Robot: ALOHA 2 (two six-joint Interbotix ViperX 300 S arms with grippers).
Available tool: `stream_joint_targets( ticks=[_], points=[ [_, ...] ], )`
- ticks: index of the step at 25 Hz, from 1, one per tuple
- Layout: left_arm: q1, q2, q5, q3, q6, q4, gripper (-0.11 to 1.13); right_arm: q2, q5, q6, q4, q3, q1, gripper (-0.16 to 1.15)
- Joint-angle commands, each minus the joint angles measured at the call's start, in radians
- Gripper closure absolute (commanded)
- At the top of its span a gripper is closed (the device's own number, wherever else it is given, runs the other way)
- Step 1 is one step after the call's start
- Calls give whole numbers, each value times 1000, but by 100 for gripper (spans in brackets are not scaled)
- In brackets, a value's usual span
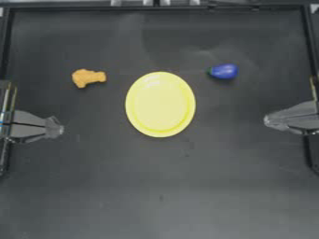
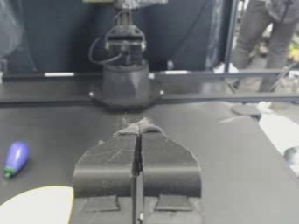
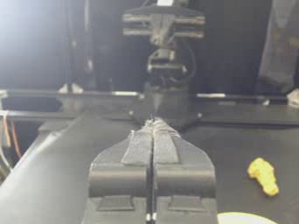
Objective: Put purple eggplant on plate
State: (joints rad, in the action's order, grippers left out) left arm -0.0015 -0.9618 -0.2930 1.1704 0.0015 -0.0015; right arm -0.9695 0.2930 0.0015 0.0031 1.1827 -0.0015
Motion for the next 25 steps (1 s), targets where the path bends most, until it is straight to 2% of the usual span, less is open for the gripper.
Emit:
stream_joint_targets(
  ticks=[1,4,7,9,12,15,16,17,20,22,25],
  points=[
    [-2,-2,-5,-17,5,0,103,11,-2,0,-8,-21,-3,104],
    [0,-2,5,-21,6,-2,94,14,-32,-2,-9,-29,-3,94],
    [8,-3,2,-21,6,-2,92,14,-60,0,-14,-37,-3,83],
    [17,-3,2,-21,6,0,85,12,-69,-6,-14,-40,-2,74],
    [17,-5,2,-23,8,0,47,14,-86,-6,-26,-40,-5,46],
    [18,-2,3,-23,6,0,0,14,-101,-6,-28,-41,-11,6],
    [17,-2,5,-23,6,0,-8,14,-106,-6,-28,-43,-14,-5],
    [18,-2,6,-23,8,0,-7,14,-112,-6,-29,-43,-17,-11],
    [17,-2,12,-23,8,-2,6,14,-138,-5,-21,-55,-32,0],
    [17,0,20,-23,6,0,4,12,-175,3,-14,-71,-58,1],
    [18,3,26,-23,5,-2,-1,14,-284,5,29,-110,-141,-1]
  ],
)
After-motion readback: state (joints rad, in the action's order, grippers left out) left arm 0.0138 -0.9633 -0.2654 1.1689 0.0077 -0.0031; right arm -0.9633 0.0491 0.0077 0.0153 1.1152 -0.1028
